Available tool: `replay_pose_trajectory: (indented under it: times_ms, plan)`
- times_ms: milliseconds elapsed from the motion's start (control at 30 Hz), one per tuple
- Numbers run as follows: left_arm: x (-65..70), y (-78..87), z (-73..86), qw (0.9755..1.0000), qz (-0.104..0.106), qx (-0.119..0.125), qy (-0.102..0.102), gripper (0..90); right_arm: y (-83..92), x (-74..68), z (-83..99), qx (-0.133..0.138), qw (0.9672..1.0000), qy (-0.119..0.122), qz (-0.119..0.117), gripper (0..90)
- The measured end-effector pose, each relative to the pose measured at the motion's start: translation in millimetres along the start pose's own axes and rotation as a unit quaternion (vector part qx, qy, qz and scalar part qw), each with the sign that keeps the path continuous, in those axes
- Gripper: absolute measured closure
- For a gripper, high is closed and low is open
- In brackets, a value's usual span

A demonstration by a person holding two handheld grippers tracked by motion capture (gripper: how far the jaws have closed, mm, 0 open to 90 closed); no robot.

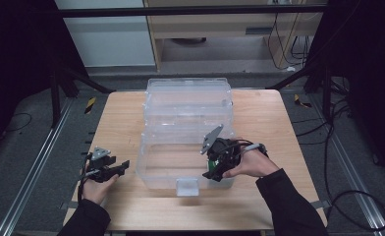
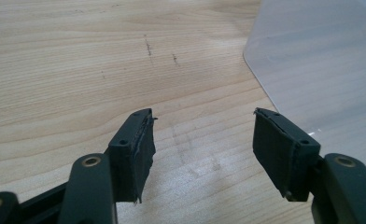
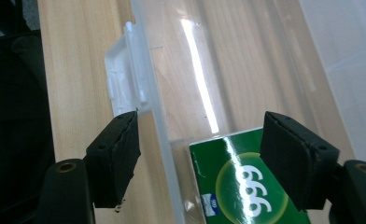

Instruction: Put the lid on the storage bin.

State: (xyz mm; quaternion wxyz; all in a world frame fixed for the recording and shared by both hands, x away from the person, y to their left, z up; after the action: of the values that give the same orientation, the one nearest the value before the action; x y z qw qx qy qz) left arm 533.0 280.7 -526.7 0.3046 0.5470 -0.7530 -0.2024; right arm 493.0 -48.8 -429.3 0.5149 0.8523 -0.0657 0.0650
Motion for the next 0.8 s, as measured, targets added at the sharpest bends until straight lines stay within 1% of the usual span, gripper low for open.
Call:
replay_pose_trajectory:
  times_ms: [100, 133, 267, 300, 500, 800]
  plan:
    - [0.5, -0.4, -0.3, 1.0, 0.0, 0.0, 0.0, 39.2, -3.8, -2.9, -1.4, -0.006, 0.9999, -0.001, -0.008, 30.6]
    - [0.5, -0.3, -0.6, 1.0, 0.0, 0.001, 0.0, 39.4, -4.3, -3.1, -1.8, -0.009, 0.9999, 0.003, -0.009, 31.0]
    - [0.6, -1.0, -0.2, 1.0, 0.002, -0.001, 0.002, 40.7, -7.5, -5.3, -5.7, 0.001, 0.9999, 0.004, -0.01, 33.8]
    - [0.9, -1.6, 0.0, 1.0, 0.003, -0.001, 0.002, 41.2, -10.7, -6.2, -5.5, -0.001, 0.9999, 0.004, -0.015, 34.6]
    - [1.6, -0.3, -0.8, 1.0, 0.007, 0.002, 0.0, 43.6, -19.3, -8.5, -4.7, -0.003, 0.9997, 0.002, -0.025, 35.9]
    - [1.4, 0.2, -1.2, 1.0, 0.007, 0.004, -0.003, 45.6, -27.2, -12.8, -8.6, -0.006, 0.9994, 0.014, -0.032, 39.1]
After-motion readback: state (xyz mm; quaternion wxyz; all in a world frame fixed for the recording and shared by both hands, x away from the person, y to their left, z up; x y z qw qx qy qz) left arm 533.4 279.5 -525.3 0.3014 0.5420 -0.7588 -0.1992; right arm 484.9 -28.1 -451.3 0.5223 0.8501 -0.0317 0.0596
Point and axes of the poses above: each handheld gripper's, and its own axes: y roughly backward along the jaws, z roughly out of its underside, x roughly to its right, the point moved 8 cm from there along -y, roughly forward along the jaws, and after that the axes turned 13 degrees about y, right-handed, at the moved point
